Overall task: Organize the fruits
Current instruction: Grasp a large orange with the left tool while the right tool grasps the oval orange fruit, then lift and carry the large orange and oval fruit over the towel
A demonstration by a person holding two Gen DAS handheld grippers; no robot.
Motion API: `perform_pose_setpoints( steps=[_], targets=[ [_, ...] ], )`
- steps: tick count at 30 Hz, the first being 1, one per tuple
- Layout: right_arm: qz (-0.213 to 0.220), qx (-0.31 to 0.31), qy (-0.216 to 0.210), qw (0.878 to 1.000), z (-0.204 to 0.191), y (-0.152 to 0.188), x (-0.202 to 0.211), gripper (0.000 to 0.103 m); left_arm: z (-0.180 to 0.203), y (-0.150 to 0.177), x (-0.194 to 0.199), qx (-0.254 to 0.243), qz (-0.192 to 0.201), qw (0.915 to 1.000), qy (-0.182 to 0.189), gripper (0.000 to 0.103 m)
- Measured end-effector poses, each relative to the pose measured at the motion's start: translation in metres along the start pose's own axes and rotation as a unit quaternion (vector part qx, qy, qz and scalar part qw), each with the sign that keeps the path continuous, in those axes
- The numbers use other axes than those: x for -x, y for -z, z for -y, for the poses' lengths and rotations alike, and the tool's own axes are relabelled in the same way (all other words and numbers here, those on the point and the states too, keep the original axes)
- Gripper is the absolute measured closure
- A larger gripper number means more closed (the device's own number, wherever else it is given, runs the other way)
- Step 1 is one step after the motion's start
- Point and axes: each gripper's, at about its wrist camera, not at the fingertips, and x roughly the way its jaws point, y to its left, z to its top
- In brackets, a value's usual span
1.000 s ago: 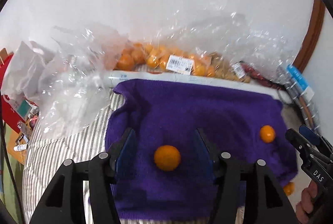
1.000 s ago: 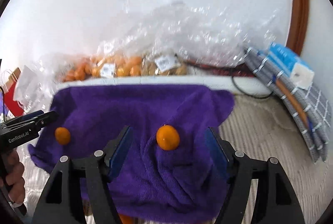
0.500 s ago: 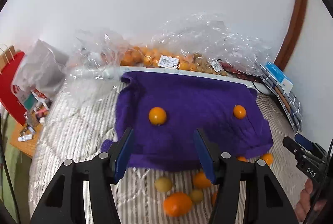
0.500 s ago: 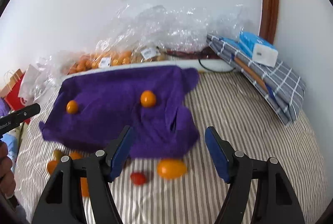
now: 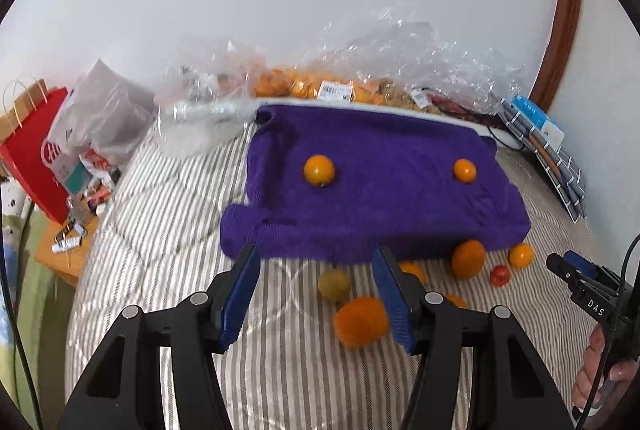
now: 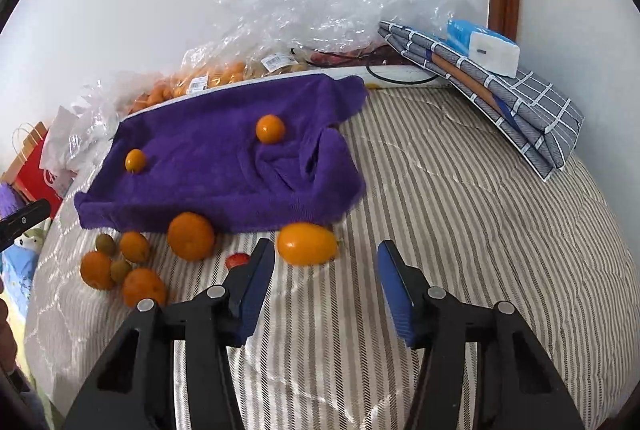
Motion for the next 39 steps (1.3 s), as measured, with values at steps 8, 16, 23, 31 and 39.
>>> perform_pose_setpoints(
  steps=[8, 16, 23, 31, 39],
  targets=[
    [0.0, 0.013, -0.014, 1.0, -0.001, 0.012, -0.015, 0.049, -0.01, 0.018, -0.017, 0.014, -0.034, 0.9993, -0.003, 0.047],
    [-0.024, 0.005, -0.023, 0.999, -0.004, 0.005, -0.051, 0.049, -0.018, 0.031, -0.024, 0.012, -0.047, 0.9988, 0.009, 0.046],
    [-0.014, 0.013, -0.022, 1.0, -0.008, -0.001, -0.056, 0.057, -0.006, 0.035, -0.033, 0.009, -0.054, 0.997, 0.055, 0.044],
    [0.004, 0.018, -0.024, 1.0, -0.004, 0.008, -0.04, 0.057, 0.013, 0.043, -0.048, 0.004, -0.074, 0.9933, 0.089, 0.044],
    [0.014, 0.009, -0.02, 1.0, 0.002, 0.025, -0.021, 0.057, 0.014, 0.045, -0.058, 0.019, -0.072, 0.9927, 0.096, 0.062]
  ],
)
